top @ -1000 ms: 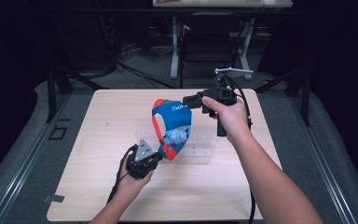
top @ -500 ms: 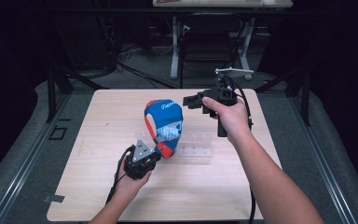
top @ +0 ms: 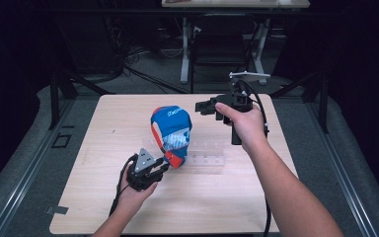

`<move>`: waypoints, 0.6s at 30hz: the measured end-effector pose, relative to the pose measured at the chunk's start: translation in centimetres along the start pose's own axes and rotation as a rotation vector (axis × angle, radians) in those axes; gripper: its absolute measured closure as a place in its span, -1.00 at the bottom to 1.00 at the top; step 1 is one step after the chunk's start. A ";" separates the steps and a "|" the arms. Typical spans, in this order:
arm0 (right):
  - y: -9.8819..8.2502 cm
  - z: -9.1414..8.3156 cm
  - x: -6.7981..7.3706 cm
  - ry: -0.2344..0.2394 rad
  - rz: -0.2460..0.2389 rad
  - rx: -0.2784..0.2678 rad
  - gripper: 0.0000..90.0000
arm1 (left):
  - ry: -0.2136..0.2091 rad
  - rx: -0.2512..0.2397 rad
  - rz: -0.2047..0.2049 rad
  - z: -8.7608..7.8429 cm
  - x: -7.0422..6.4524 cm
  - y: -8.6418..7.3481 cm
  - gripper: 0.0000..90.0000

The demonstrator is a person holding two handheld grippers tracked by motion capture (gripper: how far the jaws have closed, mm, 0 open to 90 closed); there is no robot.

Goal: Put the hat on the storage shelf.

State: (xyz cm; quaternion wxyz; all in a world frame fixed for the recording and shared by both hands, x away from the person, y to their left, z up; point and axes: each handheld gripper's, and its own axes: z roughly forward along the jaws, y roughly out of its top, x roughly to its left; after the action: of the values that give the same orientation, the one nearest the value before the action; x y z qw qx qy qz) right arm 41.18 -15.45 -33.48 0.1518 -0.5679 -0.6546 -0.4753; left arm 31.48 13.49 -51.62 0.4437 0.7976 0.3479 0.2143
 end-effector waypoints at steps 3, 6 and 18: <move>-0.1 -0.1 0.0 -0.028 -0.018 -0.008 0.43 | 0.010 0.001 -0.007 -0.2 0.2 -0.2 0.38; -0.1 -0.2 0.0 -0.037 -0.021 -0.009 0.41 | 0.009 0.004 -0.018 -0.3 0.5 -0.4 0.32; -0.8 -0.8 0.0 -0.113 -0.089 -0.020 0.31 | 0.019 0.017 -0.043 -1.2 1.4 -1.4 0.14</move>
State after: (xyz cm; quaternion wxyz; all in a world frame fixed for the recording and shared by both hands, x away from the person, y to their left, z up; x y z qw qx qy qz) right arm 40.19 -16.07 -33.44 0.0878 -0.5657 -0.6820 -0.4551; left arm 31.11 15.75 -52.17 0.4379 0.7916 0.3711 0.2094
